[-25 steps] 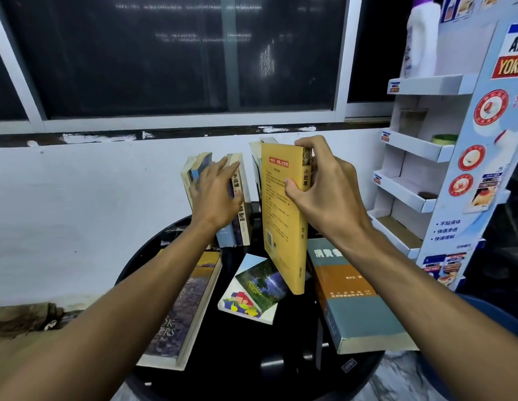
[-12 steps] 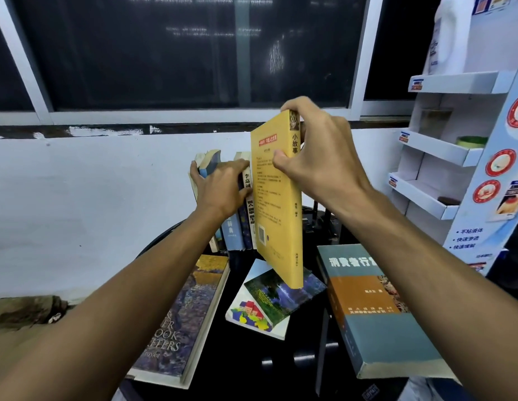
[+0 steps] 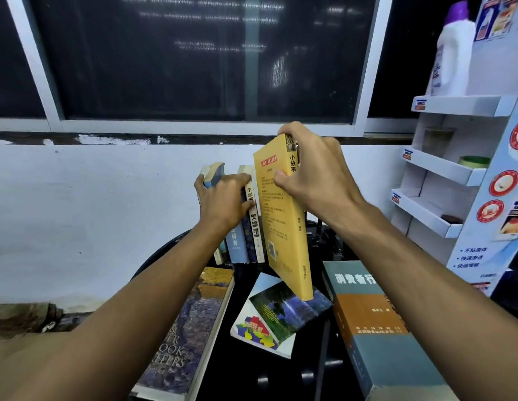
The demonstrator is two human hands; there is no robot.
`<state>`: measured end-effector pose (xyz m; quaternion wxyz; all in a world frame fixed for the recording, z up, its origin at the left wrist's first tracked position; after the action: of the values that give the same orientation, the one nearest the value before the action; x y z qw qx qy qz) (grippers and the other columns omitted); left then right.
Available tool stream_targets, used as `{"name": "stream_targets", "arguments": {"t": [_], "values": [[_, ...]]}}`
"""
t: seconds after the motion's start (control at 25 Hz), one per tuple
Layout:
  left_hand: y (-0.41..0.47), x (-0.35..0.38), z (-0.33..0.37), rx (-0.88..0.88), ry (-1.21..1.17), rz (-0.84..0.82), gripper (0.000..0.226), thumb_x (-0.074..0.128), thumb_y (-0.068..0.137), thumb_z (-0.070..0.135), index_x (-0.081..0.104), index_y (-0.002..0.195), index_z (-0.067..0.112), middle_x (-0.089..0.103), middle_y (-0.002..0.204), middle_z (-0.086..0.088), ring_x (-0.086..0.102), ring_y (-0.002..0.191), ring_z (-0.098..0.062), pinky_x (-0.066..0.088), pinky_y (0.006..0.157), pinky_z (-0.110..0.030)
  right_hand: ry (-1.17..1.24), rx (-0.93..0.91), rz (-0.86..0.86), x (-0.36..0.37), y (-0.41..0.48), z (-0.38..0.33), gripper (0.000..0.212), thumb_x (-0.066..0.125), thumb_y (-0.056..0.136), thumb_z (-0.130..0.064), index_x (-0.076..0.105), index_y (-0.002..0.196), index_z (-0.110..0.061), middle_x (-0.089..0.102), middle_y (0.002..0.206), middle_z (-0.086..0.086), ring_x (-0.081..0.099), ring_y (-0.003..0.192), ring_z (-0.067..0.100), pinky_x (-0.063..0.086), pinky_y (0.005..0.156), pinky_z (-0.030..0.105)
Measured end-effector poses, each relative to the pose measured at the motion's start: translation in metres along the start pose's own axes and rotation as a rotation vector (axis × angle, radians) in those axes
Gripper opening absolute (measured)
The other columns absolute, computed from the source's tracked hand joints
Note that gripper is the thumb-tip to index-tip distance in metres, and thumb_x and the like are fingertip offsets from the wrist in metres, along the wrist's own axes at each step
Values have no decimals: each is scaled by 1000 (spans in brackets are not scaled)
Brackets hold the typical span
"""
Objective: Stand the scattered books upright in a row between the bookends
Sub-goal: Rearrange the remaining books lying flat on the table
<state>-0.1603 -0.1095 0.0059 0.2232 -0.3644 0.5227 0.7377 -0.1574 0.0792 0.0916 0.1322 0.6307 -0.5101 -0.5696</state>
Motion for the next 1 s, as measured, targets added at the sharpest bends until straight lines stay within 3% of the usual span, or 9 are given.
{"name": "stream_targets", "arguments": {"t": [0.36,0.64,0.84,1.0], "values": [[1,3,-4,11,6,8,46,71,88,44,55,131,38,67,125,9,59,123,-20,14,113,-55,-98,-15,-13,27,19,1,45,74,84,-13,53,123,-19,63,95,6,61,85,28,54,61,39],[2,4,-6,19,11,-17,44,70,88,42,53,129,38,67,122,10,58,122,-21,12,113,-56,14,-40,87,59,21,18,46,74,85,-8,49,123,-15,67,98,7,63,87,24,57,70,41],[2,4,-6,30,6,-21,47,69,89,42,52,133,36,65,127,10,57,125,-20,11,113,-54,158,-12,162,85,8,35,43,71,90,-9,48,127,-13,67,111,7,65,96,17,57,79,29],[3,7,-9,29,-6,-20,45,70,89,44,52,130,38,64,128,10,56,125,-21,11,112,-55,173,8,190,108,0,48,47,71,90,-6,49,131,-11,67,115,7,65,100,16,46,82,16]]}}
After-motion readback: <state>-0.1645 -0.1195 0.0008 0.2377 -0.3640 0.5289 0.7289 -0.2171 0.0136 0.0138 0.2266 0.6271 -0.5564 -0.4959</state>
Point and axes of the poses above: each hand's wrist, its own y-axis towards the middle knuckle, its own x-axis out of the palm, z = x × y, the point moved 3 cm from there along y, towards the middle knuckle
